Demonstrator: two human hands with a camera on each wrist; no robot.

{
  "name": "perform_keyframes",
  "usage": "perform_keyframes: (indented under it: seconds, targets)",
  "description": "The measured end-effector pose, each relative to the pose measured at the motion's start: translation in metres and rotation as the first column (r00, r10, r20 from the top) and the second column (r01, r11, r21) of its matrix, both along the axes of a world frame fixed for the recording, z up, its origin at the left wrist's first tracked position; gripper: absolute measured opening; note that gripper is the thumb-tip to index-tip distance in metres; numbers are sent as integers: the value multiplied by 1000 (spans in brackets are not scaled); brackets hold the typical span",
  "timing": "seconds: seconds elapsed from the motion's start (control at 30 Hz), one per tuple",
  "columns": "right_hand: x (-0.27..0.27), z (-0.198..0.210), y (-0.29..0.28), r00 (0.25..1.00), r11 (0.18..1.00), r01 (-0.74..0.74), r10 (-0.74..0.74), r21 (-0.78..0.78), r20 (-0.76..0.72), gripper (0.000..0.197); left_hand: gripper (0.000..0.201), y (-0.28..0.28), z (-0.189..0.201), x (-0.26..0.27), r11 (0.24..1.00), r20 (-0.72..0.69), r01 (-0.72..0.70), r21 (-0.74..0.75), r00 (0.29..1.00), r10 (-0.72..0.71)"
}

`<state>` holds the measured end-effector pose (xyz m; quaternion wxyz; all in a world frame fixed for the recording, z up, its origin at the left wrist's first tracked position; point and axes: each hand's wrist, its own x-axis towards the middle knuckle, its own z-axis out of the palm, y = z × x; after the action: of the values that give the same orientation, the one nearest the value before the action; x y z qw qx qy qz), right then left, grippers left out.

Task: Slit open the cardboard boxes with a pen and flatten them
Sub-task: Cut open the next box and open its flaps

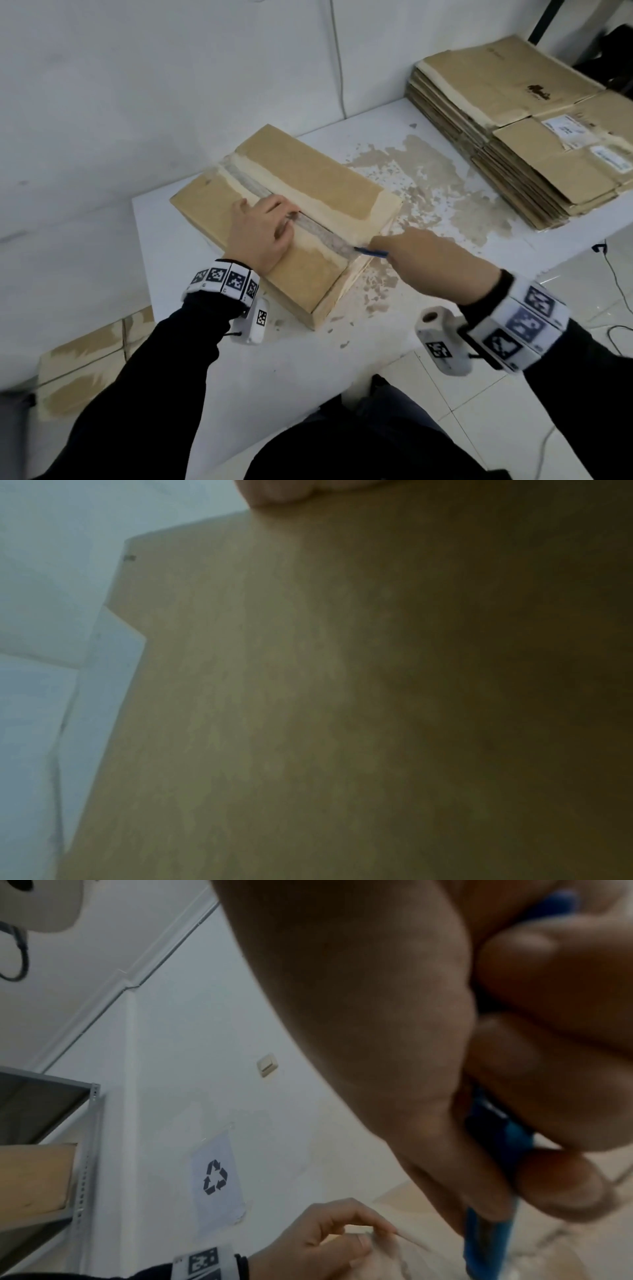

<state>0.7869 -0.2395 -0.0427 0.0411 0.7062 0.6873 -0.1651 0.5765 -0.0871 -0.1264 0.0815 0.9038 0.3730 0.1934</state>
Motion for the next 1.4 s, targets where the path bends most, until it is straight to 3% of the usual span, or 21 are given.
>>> perform_keyframes:
  seconds: [0.1, 0.17, 0.27, 0.47, 0.53, 0.6, 0.67, 0.8, 1.03, 1.1, 1.17, 1.27, 1.4]
  targets:
    - [3, -14, -15, 991, 993, 89, -82, 73, -104, 34, 38, -1, 3, 0, 998, -92, 48, 49, 995, -43]
    - [2, -24, -21, 975, 983, 157, -138, 98, -176, 36, 40, -5, 7, 5, 979, -184, 193, 70, 967, -178]
    - [0, -34, -26, 931, 960, 249, -201, 127, -305, 35, 38, -16, 9, 21, 922, -202, 388, -2, 903, -380]
    - [0, -36, -30, 814, 929, 362, -274, 78, -513, 37, 20, -20, 6, 33, 927, -110, 375, -10, 921, -374]
    - [4, -37, -27, 716, 915, 401, -342, -43, -608, 36, 22, -20, 5, 33, 930, -94, 368, -9, 925, -368]
    - [5, -36, -26, 548, 876, 447, -427, -179, -719, 36, 25, -22, 4, 34, 937, -101, 349, -6, 932, -348]
    - [7, -34, -28, 478, 879, 408, -436, -247, -762, 35, 28, -22, 6, 35, 946, -104, 325, -7, 941, -324]
    - [1, -32, -42, 550, 931, 192, -363, -309, -752, 34, 29, -24, 11, 37, 956, -25, 292, 37, 956, -291]
    - [26, -31, -57, 666, 918, 393, -253, 43, -702, 16, 28, -32, 13, 31, 954, -183, 284, 96, 947, -264]
    - [28, -33, -52, 719, 925, 359, -190, 124, -668, 17, 20, -42, 19, 34, 965, -218, 241, -99, 941, -258]
    - [25, -38, -44, 767, 942, 297, -136, 159, -627, 17, 23, -44, 28, 45, 949, -309, 89, -302, 933, -185]
    - [22, -46, -39, 833, 960, 199, -59, 198, -550, 19, 37, -32, 35, 67, 813, -372, -149, -563, 924, -88]
    - [22, -45, -39, 884, 963, 96, 33, 251, -466, 27, 41, -20, 39, 76, 538, -216, -282, -794, 959, 184]
